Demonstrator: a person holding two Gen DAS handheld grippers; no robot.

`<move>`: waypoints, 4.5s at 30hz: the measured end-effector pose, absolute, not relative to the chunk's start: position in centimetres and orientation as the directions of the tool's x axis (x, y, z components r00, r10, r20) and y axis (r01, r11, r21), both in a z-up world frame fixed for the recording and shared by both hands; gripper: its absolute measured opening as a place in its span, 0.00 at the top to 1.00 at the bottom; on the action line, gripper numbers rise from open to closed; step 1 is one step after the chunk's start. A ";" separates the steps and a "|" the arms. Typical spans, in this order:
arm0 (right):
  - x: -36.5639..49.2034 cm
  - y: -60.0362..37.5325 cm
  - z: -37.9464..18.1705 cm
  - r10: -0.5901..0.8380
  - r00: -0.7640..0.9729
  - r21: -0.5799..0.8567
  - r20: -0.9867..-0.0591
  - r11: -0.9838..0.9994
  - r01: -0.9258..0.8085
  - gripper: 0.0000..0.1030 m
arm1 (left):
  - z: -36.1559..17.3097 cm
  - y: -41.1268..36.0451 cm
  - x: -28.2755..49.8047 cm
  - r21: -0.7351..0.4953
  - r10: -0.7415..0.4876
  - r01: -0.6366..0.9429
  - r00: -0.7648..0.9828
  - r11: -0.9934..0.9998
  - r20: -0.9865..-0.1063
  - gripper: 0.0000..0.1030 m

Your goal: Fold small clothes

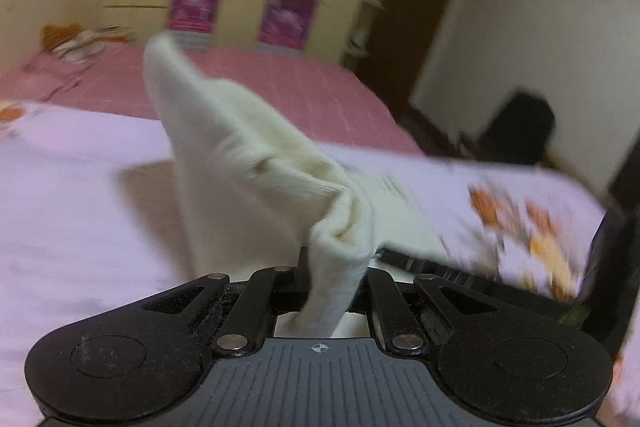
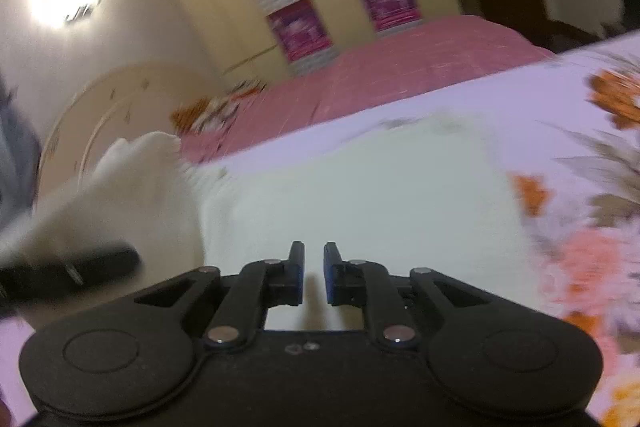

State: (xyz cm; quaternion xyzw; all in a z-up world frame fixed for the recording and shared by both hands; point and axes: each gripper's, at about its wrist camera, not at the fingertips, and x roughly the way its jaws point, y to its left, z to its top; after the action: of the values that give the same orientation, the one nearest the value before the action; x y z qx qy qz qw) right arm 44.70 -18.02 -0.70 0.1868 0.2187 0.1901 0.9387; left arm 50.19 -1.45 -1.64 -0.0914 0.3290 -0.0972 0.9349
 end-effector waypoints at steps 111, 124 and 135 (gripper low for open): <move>37.4 -23.6 -1.5 0.307 0.821 0.017 -0.480 0.940 -0.341 0.73 | -7.2 -0.1 43.5 -0.154 -0.195 0.122 0.694 0.980 -0.693 0.26; 38.1 -23.5 -3.3 0.299 0.782 0.055 -0.547 0.945 -0.323 0.66 | -7.5 -0.4 42.7 -0.112 -0.164 0.120 0.684 0.986 -0.710 0.26; 39.1 -27.2 -0.5 0.402 0.799 0.316 -0.447 0.907 -0.280 0.53 | -4.8 3.2 45.8 -0.358 -0.338 0.129 0.709 0.925 -0.619 0.26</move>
State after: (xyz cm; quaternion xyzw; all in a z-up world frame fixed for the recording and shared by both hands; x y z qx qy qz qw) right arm 39.10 -27.16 -0.50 0.1179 0.2601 0.1812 0.9411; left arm 45.77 3.18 -4.75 -0.1455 0.3592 -0.1281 0.9129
